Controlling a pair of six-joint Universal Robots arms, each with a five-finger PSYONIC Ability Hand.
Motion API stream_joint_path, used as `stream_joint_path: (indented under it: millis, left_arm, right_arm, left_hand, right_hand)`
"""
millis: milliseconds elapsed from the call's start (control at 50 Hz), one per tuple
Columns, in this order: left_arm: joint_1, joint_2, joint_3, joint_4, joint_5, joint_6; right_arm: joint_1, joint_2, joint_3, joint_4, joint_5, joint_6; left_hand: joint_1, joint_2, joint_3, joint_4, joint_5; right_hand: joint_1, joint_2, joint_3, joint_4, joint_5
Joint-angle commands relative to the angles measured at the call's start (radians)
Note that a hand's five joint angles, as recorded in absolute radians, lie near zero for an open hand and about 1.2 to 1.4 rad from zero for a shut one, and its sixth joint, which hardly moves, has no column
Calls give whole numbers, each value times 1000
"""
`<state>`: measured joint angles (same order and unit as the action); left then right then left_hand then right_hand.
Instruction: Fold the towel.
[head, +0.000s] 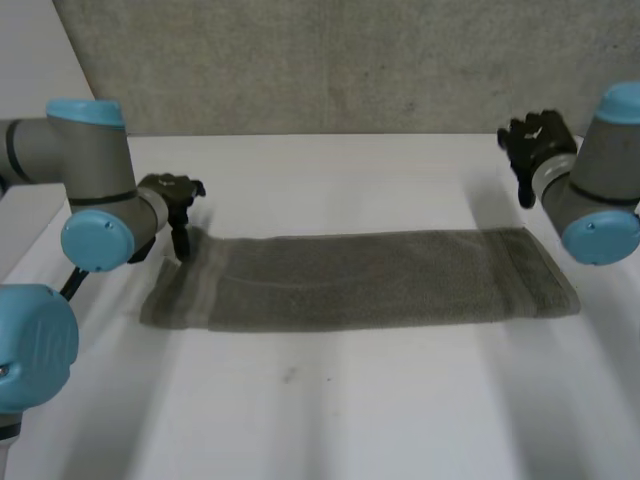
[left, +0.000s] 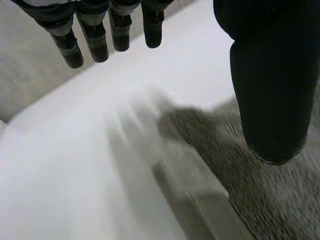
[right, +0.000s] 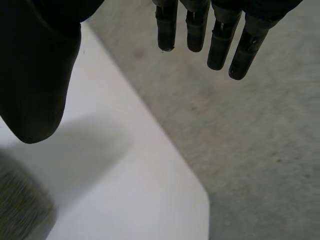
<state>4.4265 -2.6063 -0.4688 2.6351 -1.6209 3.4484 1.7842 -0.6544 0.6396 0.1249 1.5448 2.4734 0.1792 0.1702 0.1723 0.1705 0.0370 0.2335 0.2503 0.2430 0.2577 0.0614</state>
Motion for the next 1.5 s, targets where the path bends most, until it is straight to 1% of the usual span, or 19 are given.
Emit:
stream_joint_path:
  millis: [20, 100, 180, 220, 280, 340, 600, 720, 800, 840, 860, 900, 920, 960, 980, 1000, 1140, 1340, 1500]
  left_arm:
    - [-9, 132, -27, -1, -34, -112]
    - [-9, 236, -134, -3, -21, -202]
    - [-9, 318, -264, 14, -5, -221]
    - [-9, 392, -406, 72, 25, -222]
    - [-10, 431, -485, 112, 44, -222]
    - [-9, 546, -713, 262, 85, -222]
    - [-19, 748, -1152, 644, 122, -222]
    - [-19, 801, -1298, 790, 122, -221]
    - [-19, 813, -1329, 824, 122, -219]
    - [-19, 821, -1337, 827, 122, -219]
    - [-19, 821, -1337, 827, 122, -219]
    - [-21, 821, -1338, 827, 124, -219]
    - [-21, 821, -1338, 827, 124, -219]
    - [-22, 822, -1340, 827, 124, -219]
    - [-22, 822, -1340, 829, 124, -219]
    - [-22, 822, -1338, 827, 124, -219]
    - [-21, 822, -1341, 827, 124, -221]
    - [-21, 827, -1343, 824, 124, -221]
    - [-22, 835, -1343, 824, 125, -221]
  right_arm:
    - [-11, -194, 120, -5, -19, 170]
    - [-14, -310, 277, 8, -70, 168]
    - [-29, -383, 407, 9, -117, 145]
    - [-86, -445, 526, 10, -141, 125]
    - [-109, -470, 583, 10, -150, 121]
    - [-146, -508, 736, 9, -198, 96]
    - [-226, -456, 925, -51, -330, 48]
    - [-229, -403, 962, -142, -328, 47]
    - [-229, -373, 965, -186, -325, 47]
    - [-229, -360, 965, -221, -324, 42]
    - [-229, -360, 965, -222, -324, 42]
    - [-230, -349, 960, -246, -324, 29]
    - [-230, -349, 960, -246, -324, 28]
    - [-232, -340, 951, -255, -318, 9]
    - [-232, -340, 951, -255, -318, 9]
    - [-238, -335, 948, -257, -312, -2]
    - [-310, -332, 927, -258, -241, -62]
    - [-526, -340, 826, -252, -175, -246]
    - [-511, -413, 747, -246, -163, -248]
  left_hand:
    - [-5, 4, 2, 4, -37]
    - [-5, 4, 2, 4, -37]
    - [-5, 4, 2, 4, -37]
    - [-5, 4, 2, 4, -37]
    - [-5, 4, 2, 4, -37]
    - [-5, 4, 2, 4, -37]
    - [-5, 4, 2, 4, -37]
    - [-5, 4, 2, 4, -37]
    - [-5, 4, 2, 4, -37]
    - [-5, 4, 2, 4, -37]
    - [-5, 4, 2, 4, -37]
    - [-5, 4, 2, 4, -37]
    - [-5, 4, 2, 4, -37]
    - [-5, 4, 2, 4, -37]
    - [-5, 4, 2, 4, -37]
    - [-5, 4, 2, 4, -37]
    - [-5, 4, 2, 4, -37]
    - [-5, 4, 2, 4, -37]
    - [-5, 4, 2, 4, -37]
  right_hand:
    - [-59, -76, -69, -83, -61]
    - [-59, -76, -69, -83, -61]
    - [-59, -76, -69, -83, -61]
    - [-59, -76, -69, -83, -61]
    - [-59, -76, -69, -83, -61]
    - [-59, -76, -69, -83, -61]
    - [-34, -51, -44, -58, -37]
    - [1, -16, -8, -23, -1]
    - [89, 72, 80, 65, 87]
    - [320, 303, 310, 296, 318]
    - [321, 304, 312, 297, 319]
    - [619, 602, 610, 595, 617]
    - [621, 604, 611, 596, 618]
    - [875, 858, 865, 851, 872]
    - [876, 859, 867, 852, 874]
    - [1103, 1086, 1093, 1079, 1100]
    - [1163, 1146, 1153, 1139, 1160]
    - [1163, 1146, 1153, 1139, 1160]
    - [1163, 1146, 1153, 1139, 1160]
